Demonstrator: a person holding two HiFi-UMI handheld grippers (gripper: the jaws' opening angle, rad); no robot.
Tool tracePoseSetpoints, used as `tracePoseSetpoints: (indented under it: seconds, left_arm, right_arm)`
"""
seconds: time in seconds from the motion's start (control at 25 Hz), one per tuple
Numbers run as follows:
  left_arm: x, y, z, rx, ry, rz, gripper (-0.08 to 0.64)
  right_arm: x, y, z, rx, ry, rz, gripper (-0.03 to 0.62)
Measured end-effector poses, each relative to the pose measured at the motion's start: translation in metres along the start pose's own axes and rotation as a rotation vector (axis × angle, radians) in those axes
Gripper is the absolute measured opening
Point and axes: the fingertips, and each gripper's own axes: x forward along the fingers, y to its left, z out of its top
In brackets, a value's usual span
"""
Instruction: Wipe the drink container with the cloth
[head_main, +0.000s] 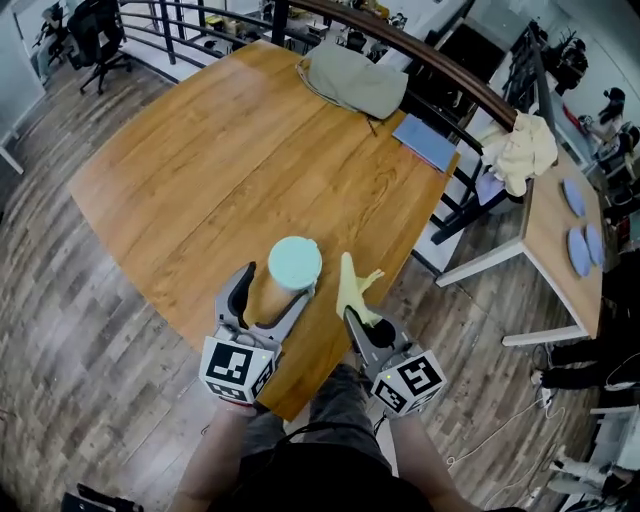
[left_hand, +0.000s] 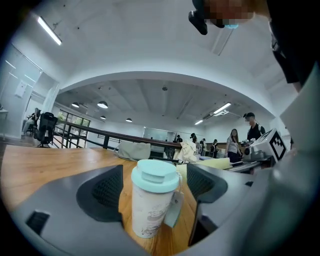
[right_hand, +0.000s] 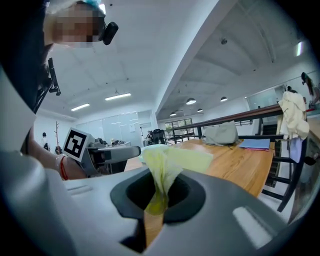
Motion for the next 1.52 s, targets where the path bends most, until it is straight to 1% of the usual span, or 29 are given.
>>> tracePoseSetpoints:
  seconds: [0.08, 0.2, 0.32, 0.44, 0.56, 0.68, 0.72, 0.84, 1.0, 1.16, 1.32, 1.52]
  left_arm:
    - [0.015, -0.002, -0.001, 0.014, 0.016, 0.041, 0.412]
    - [0.030, -0.002, -0.006, 0.020, 0.030, 0.156, 0.465]
    - [0.037, 0.000, -0.008, 0.045, 0.052, 0.283, 0.476]
    - [0.040, 0.001, -0.005, 0.083, 0.056, 0.415, 0.476]
    - [0.047, 0.001, -0.009, 0.078, 0.054, 0.494, 0.476]
    - [0.047, 0.008, -0.010, 0.085, 0.053, 0.545, 0.474]
    - [0.047, 0.010, -0.009, 0.093, 0.049, 0.545, 0.474]
    - [0.054, 0.011, -0.005, 0.117, 0.039, 0.510, 0.474]
    - [0.054, 0.011, -0.004, 0.073, 0.031, 0.456, 0.466]
    - [0.048, 0.021, -0.004, 0.067, 0.037, 0.423, 0.465]
    - [0.046, 0.026, -0.001, 0.043, -0.012, 0.357, 0.465]
    - [0.045, 0.036, 0.003, -0.007, -0.061, 0.268, 0.465]
  right_arm:
    - [0.015, -0.013, -0.001, -0.002, 0.013, 0.065, 0.023]
    - [0.029, -0.027, -0.002, -0.042, 0.063, 0.201, 0.023]
    - [0.039, -0.034, -0.007, -0.082, 0.120, 0.343, 0.023]
    - [0.045, -0.037, -0.010, -0.109, 0.151, 0.476, 0.023]
    - [0.047, -0.047, -0.015, -0.138, 0.178, 0.544, 0.023]
    - [0.053, -0.047, -0.019, -0.161, 0.197, 0.594, 0.023]
    - [0.055, -0.045, -0.019, -0.174, 0.198, 0.610, 0.023]
    - [0.061, -0.039, -0.019, -0.222, 0.207, 0.660, 0.023]
    - [0.068, -0.030, -0.024, -0.282, 0.232, 0.727, 0.023]
    - [0.077, -0.021, -0.022, -0.280, 0.247, 0.776, 0.023]
    - [0.085, -0.014, -0.017, -0.284, 0.261, 0.803, 0.023]
    - [0.096, 0.004, -0.012, -0.293, 0.277, 0.844, 0.025]
